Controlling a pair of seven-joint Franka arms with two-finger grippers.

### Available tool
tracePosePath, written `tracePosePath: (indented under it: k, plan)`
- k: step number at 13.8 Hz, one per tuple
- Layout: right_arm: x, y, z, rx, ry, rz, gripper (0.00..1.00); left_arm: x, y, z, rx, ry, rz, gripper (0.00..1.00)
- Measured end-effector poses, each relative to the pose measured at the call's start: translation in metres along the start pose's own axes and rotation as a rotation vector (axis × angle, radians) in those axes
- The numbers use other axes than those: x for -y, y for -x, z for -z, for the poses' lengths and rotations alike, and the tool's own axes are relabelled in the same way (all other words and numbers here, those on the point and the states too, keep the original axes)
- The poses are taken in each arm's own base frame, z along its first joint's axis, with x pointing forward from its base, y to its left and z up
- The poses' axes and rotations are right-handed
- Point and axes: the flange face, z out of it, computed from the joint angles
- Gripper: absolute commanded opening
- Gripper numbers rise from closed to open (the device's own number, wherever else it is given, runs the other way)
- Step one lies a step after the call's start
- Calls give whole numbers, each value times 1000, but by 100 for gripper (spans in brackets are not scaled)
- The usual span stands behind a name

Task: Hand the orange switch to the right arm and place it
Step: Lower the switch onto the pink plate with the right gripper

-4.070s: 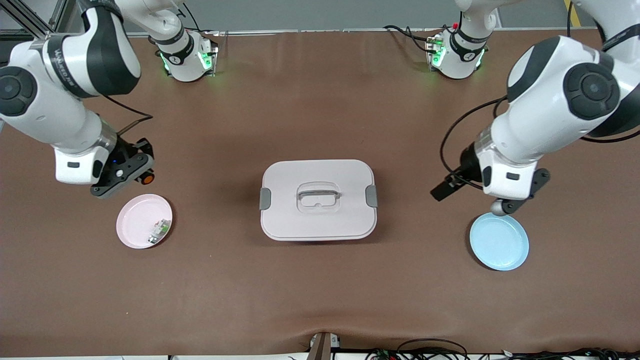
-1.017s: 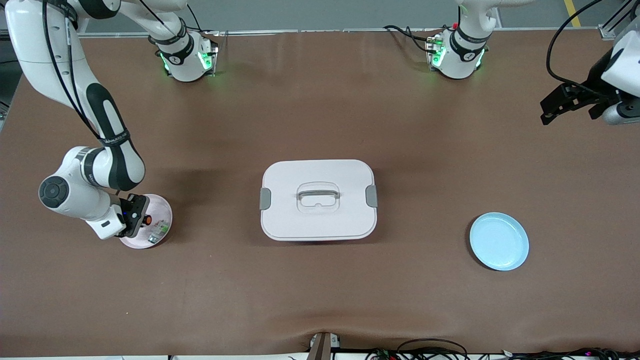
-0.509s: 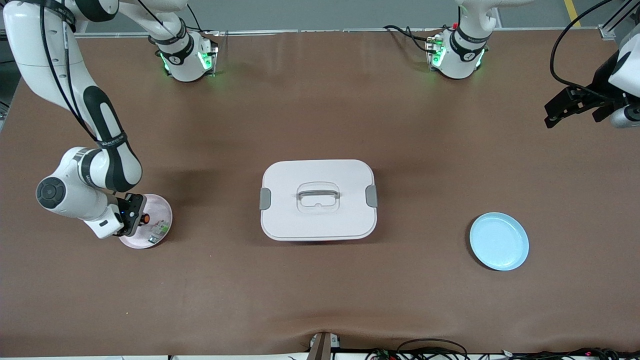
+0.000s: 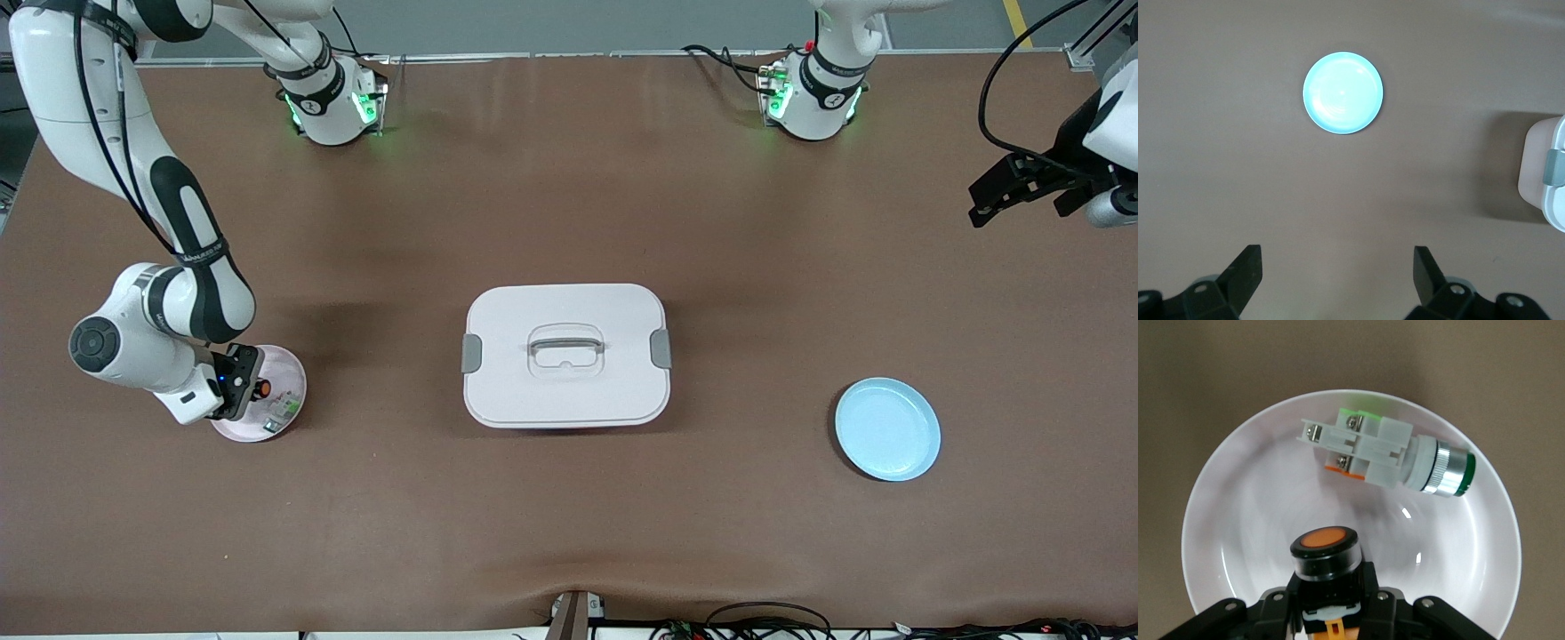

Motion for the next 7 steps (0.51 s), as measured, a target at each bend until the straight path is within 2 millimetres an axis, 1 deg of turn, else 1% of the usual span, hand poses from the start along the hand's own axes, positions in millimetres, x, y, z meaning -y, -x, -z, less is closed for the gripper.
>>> tracePosePath:
  k: [1,3,7]
  plan:
    - [0,0,0,-1,1,0,80,0,0,0,0,0,0,100]
    - [0,0,0,-4,1,-4,99,0,0,0,1,0,0,100]
    - [-2,-1,3,-7,9,-6,100,3,0,-1,6,-1,8,100]
